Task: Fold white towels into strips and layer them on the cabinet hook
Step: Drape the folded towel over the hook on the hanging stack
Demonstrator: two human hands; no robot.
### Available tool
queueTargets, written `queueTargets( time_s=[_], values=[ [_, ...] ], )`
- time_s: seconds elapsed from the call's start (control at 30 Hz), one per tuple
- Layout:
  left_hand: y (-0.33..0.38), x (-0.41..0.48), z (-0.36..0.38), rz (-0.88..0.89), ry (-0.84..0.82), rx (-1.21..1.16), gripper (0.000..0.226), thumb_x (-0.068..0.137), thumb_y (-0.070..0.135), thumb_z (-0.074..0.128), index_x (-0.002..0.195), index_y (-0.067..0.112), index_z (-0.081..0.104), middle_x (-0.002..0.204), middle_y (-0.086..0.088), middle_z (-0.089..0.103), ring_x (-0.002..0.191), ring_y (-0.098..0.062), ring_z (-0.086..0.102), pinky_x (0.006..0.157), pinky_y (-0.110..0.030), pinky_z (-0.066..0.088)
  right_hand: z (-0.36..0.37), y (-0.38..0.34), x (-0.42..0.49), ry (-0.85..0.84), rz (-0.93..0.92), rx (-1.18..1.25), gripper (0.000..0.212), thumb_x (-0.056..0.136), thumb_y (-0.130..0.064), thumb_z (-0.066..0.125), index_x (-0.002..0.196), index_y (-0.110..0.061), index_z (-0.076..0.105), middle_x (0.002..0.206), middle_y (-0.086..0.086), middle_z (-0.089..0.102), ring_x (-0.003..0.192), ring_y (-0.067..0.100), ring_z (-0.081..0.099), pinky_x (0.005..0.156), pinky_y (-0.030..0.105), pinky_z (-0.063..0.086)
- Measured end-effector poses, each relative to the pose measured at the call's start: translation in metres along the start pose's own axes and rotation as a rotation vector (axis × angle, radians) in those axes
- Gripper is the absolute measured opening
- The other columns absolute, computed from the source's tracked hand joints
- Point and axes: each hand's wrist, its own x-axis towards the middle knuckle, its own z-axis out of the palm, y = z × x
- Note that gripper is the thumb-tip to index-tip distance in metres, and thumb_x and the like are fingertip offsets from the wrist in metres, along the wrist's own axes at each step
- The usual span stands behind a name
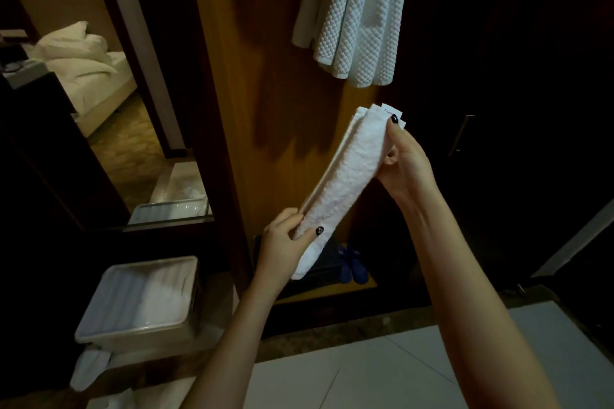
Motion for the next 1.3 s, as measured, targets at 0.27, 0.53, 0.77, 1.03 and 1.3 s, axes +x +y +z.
queueTargets(
  time_s=[0.27,0.53,0.77,1.03,1.3],
  values=[
    [-0.004,0.002,-0.015,-0.064,-0.203,-0.076,0.01,0.08,0.0,0.075,0.09,-0.002,0.073,0.091,-0.016,0.057,0.078,-0.025,0.055,0.069,-0.031,0.041,-0.017,-0.001,0.008,0.015,0.041,0.001,0.04,0.099,-0.029,0.053,0.129,-0.003,0.056,0.116,0.01,0.064,0.111,0.027,0.06,0.107,0.052,0.043],
    [0.006,0.012,-0.036,0.015,-0.364,-0.025,0.056,0.087,0.01,0.069,0.118,0.054,0.056,0.122,0.021,0.058,0.11,0.008,0.053,0.087,-0.007,0.04,-0.038,0.01,0.02,0.194,-0.061,-0.311,0.023,0.103,-0.029,0.049,0.09,-0.012,0.059,0.085,-0.001,0.063,0.069,0.007,0.061,0.056,0.02,0.047],
    [0.023,0.05,-0.047,-0.031,-0.631,0.057,0.031,0.093,0.004,0.058,0.098,0.03,0.075,0.102,0.013,0.068,0.1,0.0,0.062,0.084,-0.013,0.045,-0.071,0.002,0.039,0.195,-0.196,-0.55,0.026,0.101,-0.032,0.05,0.098,-0.006,0.053,0.09,0.01,0.057,0.084,0.024,0.058,0.074,0.041,0.051],
    [0.04,0.123,-0.052,-0.007,-0.667,0.062,0.023,0.087,0.013,0.07,0.103,0.029,0.07,0.107,0.028,0.066,0.108,0.012,0.055,0.088,-0.006,0.037,-0.105,-0.032,0.046,0.094,-0.318,-0.521,0.034,0.099,-0.009,0.048,0.104,-0.035,0.069,0.113,-0.005,0.061,0.095,0.008,0.065,0.068,0.022,0.057],
    [0.104,0.227,-0.063,0.103,-0.419,-0.032,0.027,0.087,-0.008,0.062,0.09,0.016,0.073,0.093,0.013,0.071,0.083,0.011,0.063,0.07,-0.002,0.043,-0.099,-0.112,0.098,-0.022,-0.284,-0.4,0.035,0.096,0.0,0.043,0.103,-0.018,0.072,0.118,0.002,0.059,0.1,0.018,0.065,0.071,0.024,0.057]
  ],
)
